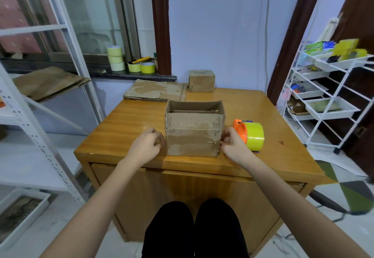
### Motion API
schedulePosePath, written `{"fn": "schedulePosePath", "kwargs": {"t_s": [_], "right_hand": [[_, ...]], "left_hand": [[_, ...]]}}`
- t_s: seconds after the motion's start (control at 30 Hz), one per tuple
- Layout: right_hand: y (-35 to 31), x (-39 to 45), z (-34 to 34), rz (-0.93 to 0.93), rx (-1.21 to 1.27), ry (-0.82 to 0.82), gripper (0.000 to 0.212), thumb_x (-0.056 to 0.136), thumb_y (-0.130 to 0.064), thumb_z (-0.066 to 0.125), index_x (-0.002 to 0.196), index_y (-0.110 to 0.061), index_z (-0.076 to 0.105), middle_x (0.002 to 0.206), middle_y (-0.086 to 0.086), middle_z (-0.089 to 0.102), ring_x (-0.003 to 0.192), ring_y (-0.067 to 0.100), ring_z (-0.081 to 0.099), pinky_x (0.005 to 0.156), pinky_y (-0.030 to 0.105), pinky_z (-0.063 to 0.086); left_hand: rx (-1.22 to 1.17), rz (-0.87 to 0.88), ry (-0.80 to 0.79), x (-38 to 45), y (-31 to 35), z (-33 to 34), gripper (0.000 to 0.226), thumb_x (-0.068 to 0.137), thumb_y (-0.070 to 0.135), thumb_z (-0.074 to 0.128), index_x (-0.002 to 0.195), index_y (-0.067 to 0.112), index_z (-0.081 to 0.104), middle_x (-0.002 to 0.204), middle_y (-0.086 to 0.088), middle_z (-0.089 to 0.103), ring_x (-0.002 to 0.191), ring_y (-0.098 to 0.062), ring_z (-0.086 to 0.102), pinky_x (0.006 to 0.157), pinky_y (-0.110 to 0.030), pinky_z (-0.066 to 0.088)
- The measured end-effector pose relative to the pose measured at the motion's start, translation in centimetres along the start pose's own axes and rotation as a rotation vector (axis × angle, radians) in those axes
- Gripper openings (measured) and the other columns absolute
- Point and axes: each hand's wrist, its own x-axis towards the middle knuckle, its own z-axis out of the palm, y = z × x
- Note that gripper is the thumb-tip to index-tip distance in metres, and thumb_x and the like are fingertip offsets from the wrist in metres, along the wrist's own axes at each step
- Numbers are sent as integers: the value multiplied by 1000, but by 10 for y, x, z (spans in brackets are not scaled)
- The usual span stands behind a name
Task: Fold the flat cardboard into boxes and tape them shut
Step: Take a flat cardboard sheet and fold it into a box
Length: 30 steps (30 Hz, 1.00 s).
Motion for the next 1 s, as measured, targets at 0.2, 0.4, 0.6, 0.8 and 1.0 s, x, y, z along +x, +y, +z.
{"fn": "schedulePosePath", "kwargs": {"t_s": [0.2, 0.4, 0.6, 0.8, 1.0], "right_hand": [[-41, 1, -21, -46, 213, 111, 26, 92, -3, 56, 112, -8, 41, 120, 14, 56, 107, 21, 54, 67, 13, 46], [-71, 4, -34, -101, 190, 164, 20, 94, -17, 50, 113, -12, 50, 106, -2, 57, 92, 1, 54, 68, 8, 40], [-75, 9, -25, -148, 102, 218, 12, 95, -18, 52, 107, -15, 53, 114, 5, 58, 94, 11, 53, 72, 16, 42], [-69, 14, -20, -182, 4, 213, 7, 93, -16, 52, 95, -19, 58, 113, 8, 59, 96, 16, 54, 87, 30, 45], [-67, 8, -23, -155, 64, 156, 24, 92, -14, 54, 115, -17, 59, 126, 0, 52, 101, 12, 53, 95, 25, 43]], "left_hand": [[-567, -106, 283, 10, 13, -24, 24, 97, 5, 43, 100, 20, 62, 104, 4, 62, 102, -13, 58, 89, -28, 47], [-727, -85, 317, 23, 33, -40, 23, 100, 23, 44, 118, 21, 59, 106, 10, 61, 103, -12, 58, 92, -38, 50], [-621, 14, 347, 29, 46, -46, 22, 99, 27, 47, 112, 22, 64, 118, 3, 58, 100, -2, 52, 81, -13, 39], [-522, -66, 281, 35, 52, -46, 10, 96, 24, 54, 98, 23, 64, 111, 1, 56, 85, 1, 50, 70, -17, 38], [-584, -43, 203, 28, 52, -50, 23, 92, 15, 56, 111, 26, 63, 119, 6, 52, 107, -7, 49, 89, -23, 39]]}}
